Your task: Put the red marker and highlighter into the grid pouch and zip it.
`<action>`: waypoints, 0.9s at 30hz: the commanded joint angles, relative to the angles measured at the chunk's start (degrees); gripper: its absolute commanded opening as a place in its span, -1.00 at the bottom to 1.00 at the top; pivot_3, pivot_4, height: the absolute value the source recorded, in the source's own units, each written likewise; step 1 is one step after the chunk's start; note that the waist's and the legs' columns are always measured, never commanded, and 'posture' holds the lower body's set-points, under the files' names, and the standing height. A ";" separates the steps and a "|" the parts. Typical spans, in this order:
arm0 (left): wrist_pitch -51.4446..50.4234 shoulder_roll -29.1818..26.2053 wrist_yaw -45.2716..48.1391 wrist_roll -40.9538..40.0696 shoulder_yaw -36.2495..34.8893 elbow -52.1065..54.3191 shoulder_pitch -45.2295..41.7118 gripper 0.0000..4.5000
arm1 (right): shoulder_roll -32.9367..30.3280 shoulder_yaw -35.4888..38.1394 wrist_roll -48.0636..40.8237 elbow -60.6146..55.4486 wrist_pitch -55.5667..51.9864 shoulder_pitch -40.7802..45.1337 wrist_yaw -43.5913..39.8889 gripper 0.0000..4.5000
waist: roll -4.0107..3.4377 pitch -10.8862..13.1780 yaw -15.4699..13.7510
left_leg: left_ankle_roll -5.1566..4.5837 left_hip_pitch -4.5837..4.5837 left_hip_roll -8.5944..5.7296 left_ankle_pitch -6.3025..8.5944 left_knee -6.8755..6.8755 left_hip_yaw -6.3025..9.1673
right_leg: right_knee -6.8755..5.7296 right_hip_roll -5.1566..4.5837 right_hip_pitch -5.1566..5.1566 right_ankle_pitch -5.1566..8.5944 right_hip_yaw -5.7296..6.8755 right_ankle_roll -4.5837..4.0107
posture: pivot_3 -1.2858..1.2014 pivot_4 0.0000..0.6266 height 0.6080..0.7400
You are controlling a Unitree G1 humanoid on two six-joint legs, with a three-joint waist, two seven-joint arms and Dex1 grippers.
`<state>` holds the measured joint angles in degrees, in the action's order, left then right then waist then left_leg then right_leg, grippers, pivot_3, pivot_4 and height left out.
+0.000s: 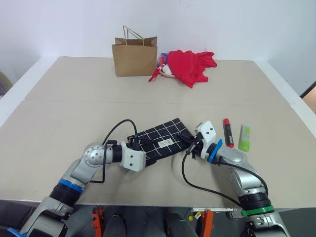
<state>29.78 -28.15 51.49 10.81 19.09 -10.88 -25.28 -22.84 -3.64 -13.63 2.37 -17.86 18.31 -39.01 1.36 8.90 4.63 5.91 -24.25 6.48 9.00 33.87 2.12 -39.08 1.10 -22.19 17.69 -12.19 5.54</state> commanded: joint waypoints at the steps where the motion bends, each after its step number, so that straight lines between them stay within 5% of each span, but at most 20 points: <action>1: 0.72 -0.15 -1.75 1.19 0.24 -1.57 -0.89 -0.35 | -0.18 -0.08 0.17 -0.82 -0.43 -0.22 -0.23 -1.00 | -0.01 -0.01 0.01 | 0.00 0.00 0.00 0.00 -0.04 0.00 | 0.00 0.00 0.00 0.01 0.00 0.00 | 0.03 -0.52 1.00; 3: 1.89 -0.07 -1.96 1.47 0.88 -1.97 -1.30 -0.45 | -0.08 -0.21 0.20 -0.70 -0.36 -0.11 -0.26 -1.00 | -0.02 -0.01 -0.02 | 0.00 0.00 0.00 0.00 -0.07 0.00 | 0.00 0.00 0.00 0.02 0.00 0.00 | 0.03 -0.52 1.00; 5: 3.93 -0.11 -2.23 1.85 1.58 -2.21 -1.87 -0.94 | 0.01 -0.30 0.19 -0.54 -0.36 0.04 -0.32 -1.00 | -0.03 -0.02 -0.03 | 0.00 0.00 0.00 0.00 -0.07 0.00 | 0.00 0.00 0.01 0.03 0.00 0.01 | 0.03 -0.52 1.00; 15: 5.10 0.36 -1.18 -2.23 0.56 -5.48 -3.64 -0.97 | 0.62 1.06 -1.77 -2.21 -0.56 0.59 -0.87 -1.00 | -0.04 -0.03 -0.12 | 0.00 0.00 0.00 0.00 -0.07 0.00 | 0.00 0.00 0.01 0.02 0.00 0.02 | 0.03 -0.52 1.00; 16: 4.70 0.33 -0.46 -3.53 0.26 -5.71 -3.85 -1.00 | 0.90 2.04 -2.70 -3.18 -0.50 0.74 -0.57 -0.78 | -0.05 -0.03 -0.12 | 0.00 0.00 0.00 0.00 -0.07 0.00 | 0.00 0.00 0.00 0.02 0.00 0.02 | 0.03 -0.52 1.00; 18: 3.24 0.27 1.54 -7.28 -0.75 -6.14 -4.16 -1.00 | 0.99 4.49 -5.40 -6.31 -0.79 0.63 -0.51 -0.64 | -0.12 0.02 -0.12 | 0.00 -0.01 0.00 0.00 -0.07 0.00 | 0.00 0.00 -0.01 0.03 0.00 0.02 | 0.03 -0.52 1.00; 25: -8.41 -0.27 12.85 -24.62 -4.61 -3.54 -5.46 -1.00 | -6.17 11.99 -12.43 -18.40 2.68 -7.45 -8.38 0.87 | -0.13 0.03 -0.56 | 0.00 -0.27 -0.12 0.01 -0.34 0.32 | 0.01 -0.01 -0.16 0.27 0.20 -0.05 | 0.03 -0.52 1.00; 27: -12.55 -0.16 14.48 -27.55 -5.59 -2.32 -5.87 -1.00 | -7.42 13.30 -13.33 -20.20 5.01 -9.88 -10.34 0.98 | -0.14 0.03 -0.53 | -0.07 -0.35 -0.17 0.05 -0.39 0.52 | 0.01 -0.02 -0.15 0.37 0.39 -0.19 | 0.03 -0.52 1.00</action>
<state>19.25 -28.28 64.82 -13.81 14.81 -15.98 -29.85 -29.75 7.96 -25.29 -14.44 -15.15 8.34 -47.79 1.22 8.93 4.11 5.78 -24.60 6.30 9.08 33.49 2.67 -39.07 1.08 -22.33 18.08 -11.76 5.30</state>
